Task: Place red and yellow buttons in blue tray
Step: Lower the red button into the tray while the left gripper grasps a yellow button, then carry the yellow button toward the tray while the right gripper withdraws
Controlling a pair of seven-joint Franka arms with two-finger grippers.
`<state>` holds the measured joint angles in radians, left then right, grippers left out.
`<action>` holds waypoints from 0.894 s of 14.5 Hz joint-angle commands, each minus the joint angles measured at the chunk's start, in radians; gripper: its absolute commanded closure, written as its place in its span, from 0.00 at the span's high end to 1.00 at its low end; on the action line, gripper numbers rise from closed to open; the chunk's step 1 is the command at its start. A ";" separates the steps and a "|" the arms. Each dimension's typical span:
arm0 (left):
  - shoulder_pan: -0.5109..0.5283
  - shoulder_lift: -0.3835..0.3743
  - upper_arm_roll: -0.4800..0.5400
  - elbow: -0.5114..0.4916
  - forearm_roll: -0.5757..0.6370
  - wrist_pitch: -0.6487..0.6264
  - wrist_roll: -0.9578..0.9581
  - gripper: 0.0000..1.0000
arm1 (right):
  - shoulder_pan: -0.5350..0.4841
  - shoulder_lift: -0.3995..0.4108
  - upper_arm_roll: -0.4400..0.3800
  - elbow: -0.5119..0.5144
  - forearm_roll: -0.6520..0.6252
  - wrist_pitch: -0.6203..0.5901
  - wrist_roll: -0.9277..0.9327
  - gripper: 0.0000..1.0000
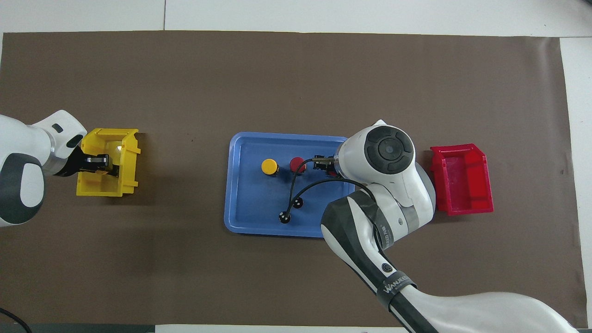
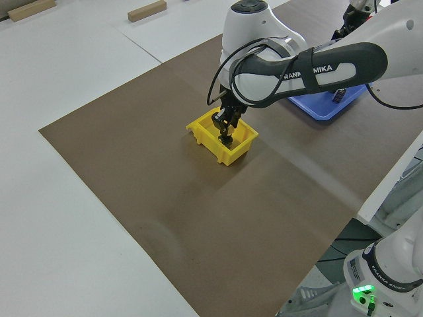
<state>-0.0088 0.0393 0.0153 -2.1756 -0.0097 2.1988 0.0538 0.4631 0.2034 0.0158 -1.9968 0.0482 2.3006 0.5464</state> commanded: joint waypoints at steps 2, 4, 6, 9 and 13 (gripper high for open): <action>-0.007 -0.004 -0.003 0.119 0.019 -0.136 0.006 0.01 | -0.105 -0.062 -0.002 0.146 -0.050 -0.212 -0.023 1.00; -0.048 -0.010 -0.005 0.295 0.020 -0.357 0.001 0.01 | -0.171 -0.085 -0.003 0.267 -0.048 -0.416 -0.127 1.00; -0.133 0.002 -0.005 0.420 0.019 -0.482 -0.026 0.01 | -0.243 -0.129 -0.003 0.317 -0.047 -0.535 -0.161 1.00; -0.343 0.001 -0.011 0.372 -0.024 -0.343 -0.409 0.01 | -0.340 -0.214 -0.007 0.329 -0.045 -0.654 -0.213 1.00; -0.483 0.010 -0.011 0.283 -0.099 -0.179 -0.568 0.01 | -0.498 -0.271 -0.025 0.383 -0.033 -0.817 -0.460 1.00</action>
<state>-0.4664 0.0574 -0.0155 -1.8273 -0.0797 1.9456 -0.4862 0.0374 -0.0585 -0.0106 -1.6482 0.0069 1.5470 0.1882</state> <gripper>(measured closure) 0.590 0.000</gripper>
